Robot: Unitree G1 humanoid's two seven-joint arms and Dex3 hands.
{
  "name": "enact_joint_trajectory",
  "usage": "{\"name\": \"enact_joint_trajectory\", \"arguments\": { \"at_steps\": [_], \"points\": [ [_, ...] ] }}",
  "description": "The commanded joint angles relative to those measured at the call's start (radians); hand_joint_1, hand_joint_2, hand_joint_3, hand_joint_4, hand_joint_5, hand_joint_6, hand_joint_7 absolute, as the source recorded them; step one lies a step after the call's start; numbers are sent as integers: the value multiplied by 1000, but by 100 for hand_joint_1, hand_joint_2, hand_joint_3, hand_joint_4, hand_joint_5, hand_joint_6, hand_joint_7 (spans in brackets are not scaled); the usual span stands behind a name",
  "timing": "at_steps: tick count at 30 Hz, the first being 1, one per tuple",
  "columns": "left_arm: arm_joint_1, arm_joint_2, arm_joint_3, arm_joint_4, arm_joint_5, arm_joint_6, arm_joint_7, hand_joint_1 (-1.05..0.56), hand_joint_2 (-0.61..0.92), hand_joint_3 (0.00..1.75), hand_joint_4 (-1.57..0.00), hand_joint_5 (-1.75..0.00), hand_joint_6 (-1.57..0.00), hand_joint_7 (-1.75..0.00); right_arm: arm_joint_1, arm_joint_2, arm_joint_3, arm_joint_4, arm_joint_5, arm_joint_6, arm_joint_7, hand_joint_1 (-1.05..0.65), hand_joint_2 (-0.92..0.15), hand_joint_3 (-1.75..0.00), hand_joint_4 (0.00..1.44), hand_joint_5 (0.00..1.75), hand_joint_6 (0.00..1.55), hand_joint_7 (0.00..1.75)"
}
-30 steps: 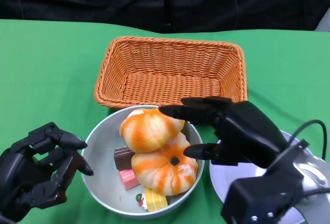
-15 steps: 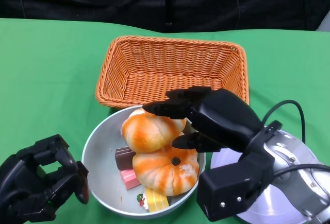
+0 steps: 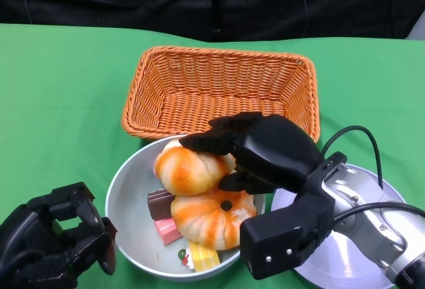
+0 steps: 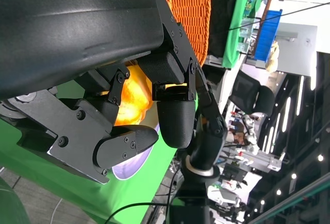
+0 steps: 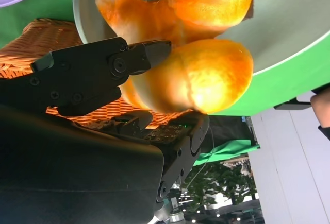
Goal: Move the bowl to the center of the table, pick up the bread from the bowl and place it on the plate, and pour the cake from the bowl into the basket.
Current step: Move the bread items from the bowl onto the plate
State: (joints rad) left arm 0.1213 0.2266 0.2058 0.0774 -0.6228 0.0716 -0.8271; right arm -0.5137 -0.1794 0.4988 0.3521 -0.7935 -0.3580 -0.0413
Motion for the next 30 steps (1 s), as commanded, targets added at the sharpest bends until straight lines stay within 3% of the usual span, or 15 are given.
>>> {"name": "enact_joint_trajectory", "arguments": {
  "at_steps": [1, 6, 7, 9, 10, 12, 13, 17, 22, 30],
  "points": [
    [10, -2, 4, -13, -4, 5, 0, -11, 64, 80, -90, -152, -87, -121, -20, -3, 20, 33, -23, -2, -36, -39, -92, -1, 50, 3, 50, 0],
    [5, -9, 10, -9, 9, -6, 13, -13, 61, 82, -90, -153, -87, -121, -25, 4, 57, 87, -98, -13, -192, -31, -89, 0, 62, 8, 57, 3],
    [6, -9, 10, -11, 14, -5, 20, -15, 60, 81, -89, -153, -87, -121, -30, 1, 68, 106, -122, -33, -258, -26, -87, 0, 80, 25, 71, 7],
    [8, -9, 11, -14, 21, -6, 27, -16, 60, 79, -89, -152, -86, -121, -44, -7, 89, 139, -164, -65, -361, -26, -85, 0, 81, 91, 97, 13],
    [8, -9, 11, -15, 22, -7, 29, -16, 61, 77, -89, -152, -86, -121, -50, -9, 96, 152, -177, -74, -391, -24, -84, 0, 80, 140, 94, 66],
    [9, -8, 11, -18, 20, -2, 29, -16, 61, 75, -88, -154, -85, -122, -60, -11, 107, 174, -193, -87, -443, -20, -85, -1, 85, 167, 80, 132],
    [9, -8, 11, -19, 20, -1, 29, -16, 61, 75, -87, -154, -85, -122, -64, -11, 110, 183, -196, -91, -458, -19, -85, -1, 87, 171, 77, 146],
    [12, -6, 8, -24, 51, -14, 44, -16, 58, 78, -84, -156, -83, -123, -72, -17, 114, 193, -204, -90, -503, -16, -89, -2, 89, 174, 65, 171],
    [15, -7, 6, -27, 83, -44, 53, -14, 50, 95, -82, -158, -82, -125, -68, -31, 110, 164, -195, -83, -485, -15, -87, -1, 90, 175, 67, 175],
    [20, -15, -2, -31, 112, -65, 76, -14, 49, 98, -82, -156, -83, -123, -45, -61, 79, 86, -164, -112, -500, -18, -86, -1, 88, 175, 65, 175]
  ]
}}
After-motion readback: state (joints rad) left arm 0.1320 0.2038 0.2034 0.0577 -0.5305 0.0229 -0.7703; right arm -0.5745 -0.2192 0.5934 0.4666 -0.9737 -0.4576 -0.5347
